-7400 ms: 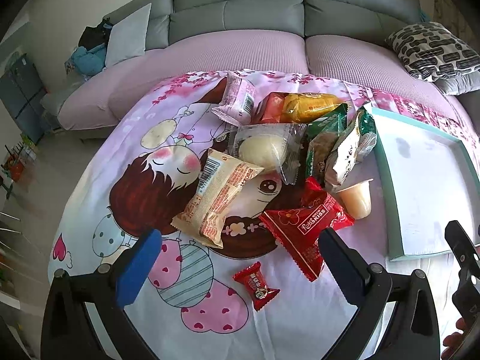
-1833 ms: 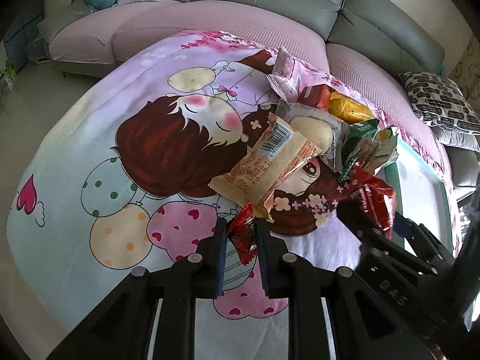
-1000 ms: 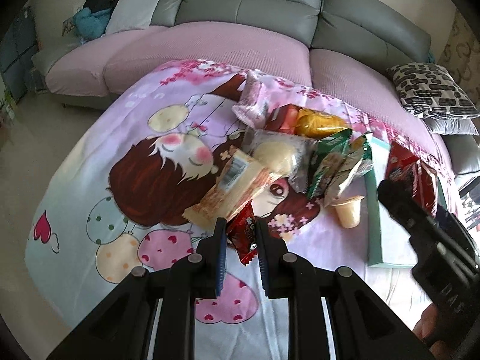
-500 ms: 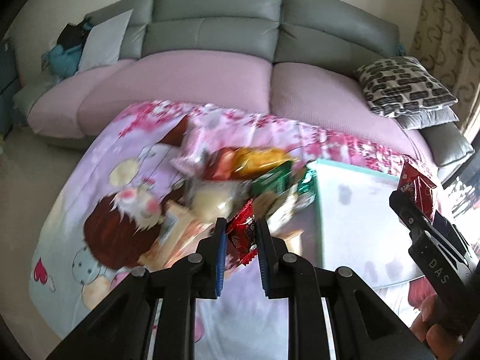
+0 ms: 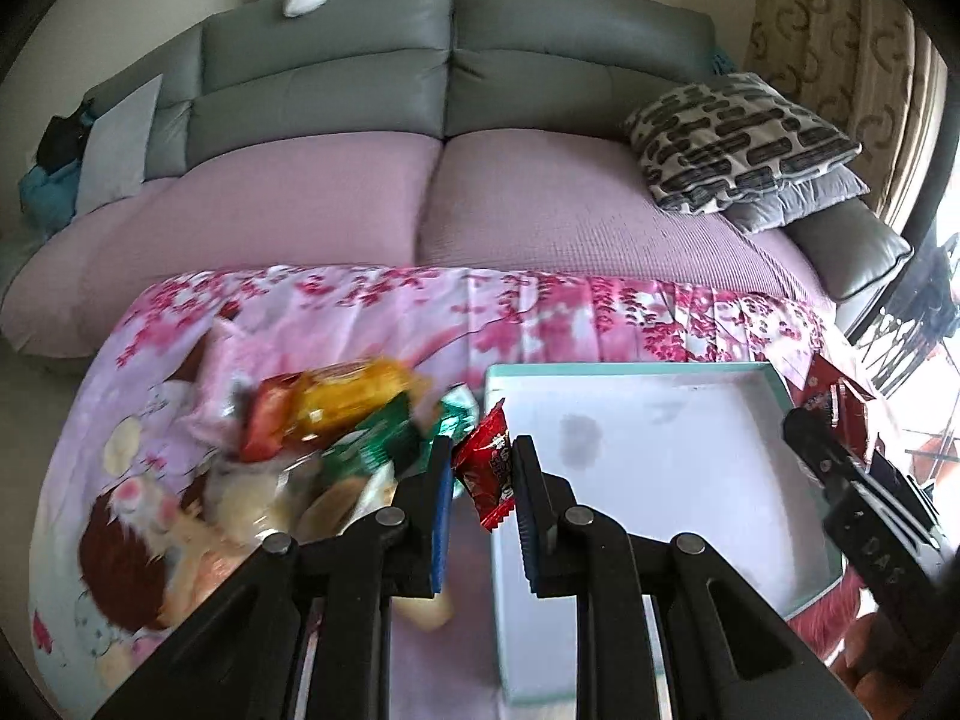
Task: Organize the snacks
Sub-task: 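Carry both snacks over the teal-rimmed tray and open both tools to drop them inside, then move both open tools back from the tray toward the snack pile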
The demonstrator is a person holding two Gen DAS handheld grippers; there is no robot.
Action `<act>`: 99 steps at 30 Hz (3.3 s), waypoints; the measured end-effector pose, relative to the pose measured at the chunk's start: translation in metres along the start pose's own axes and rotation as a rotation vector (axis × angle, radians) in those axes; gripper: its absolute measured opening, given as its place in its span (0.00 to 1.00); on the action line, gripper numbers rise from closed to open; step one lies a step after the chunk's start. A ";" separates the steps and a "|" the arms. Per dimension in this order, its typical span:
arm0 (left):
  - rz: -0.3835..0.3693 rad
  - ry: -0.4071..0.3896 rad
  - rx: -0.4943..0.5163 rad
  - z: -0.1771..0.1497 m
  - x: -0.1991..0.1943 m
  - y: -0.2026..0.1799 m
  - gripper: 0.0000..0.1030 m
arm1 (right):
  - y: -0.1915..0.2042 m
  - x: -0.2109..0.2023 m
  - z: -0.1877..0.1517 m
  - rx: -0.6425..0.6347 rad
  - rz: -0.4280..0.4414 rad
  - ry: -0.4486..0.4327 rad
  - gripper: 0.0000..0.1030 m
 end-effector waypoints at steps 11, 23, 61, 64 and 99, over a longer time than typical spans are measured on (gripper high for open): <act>-0.044 0.051 0.076 0.009 0.065 -0.047 0.19 | -0.064 0.037 0.002 0.091 -0.137 0.046 0.68; -0.039 0.085 0.105 0.010 0.082 -0.065 0.68 | -0.074 0.043 0.001 0.063 -0.207 0.058 0.73; 0.116 0.076 -0.009 0.007 0.068 -0.015 1.00 | -0.068 0.035 0.004 0.090 -0.168 0.071 1.00; 0.095 0.080 -0.018 0.005 0.065 -0.012 1.00 | -0.065 0.035 0.002 0.081 -0.173 0.100 1.00; 0.310 0.071 -0.237 -0.060 -0.043 0.160 1.00 | 0.110 0.018 -0.060 -0.186 0.097 0.241 1.00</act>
Point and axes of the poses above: each gripper's, at about its wrist camera, not at the fingertips, and x roughly the way its jaws point, y to its left, z to its top, the point moved 6 cm from there along x, roughly the way its jaws point, and after that the axes turned 9 degrees about x, right-handed, at the moved point
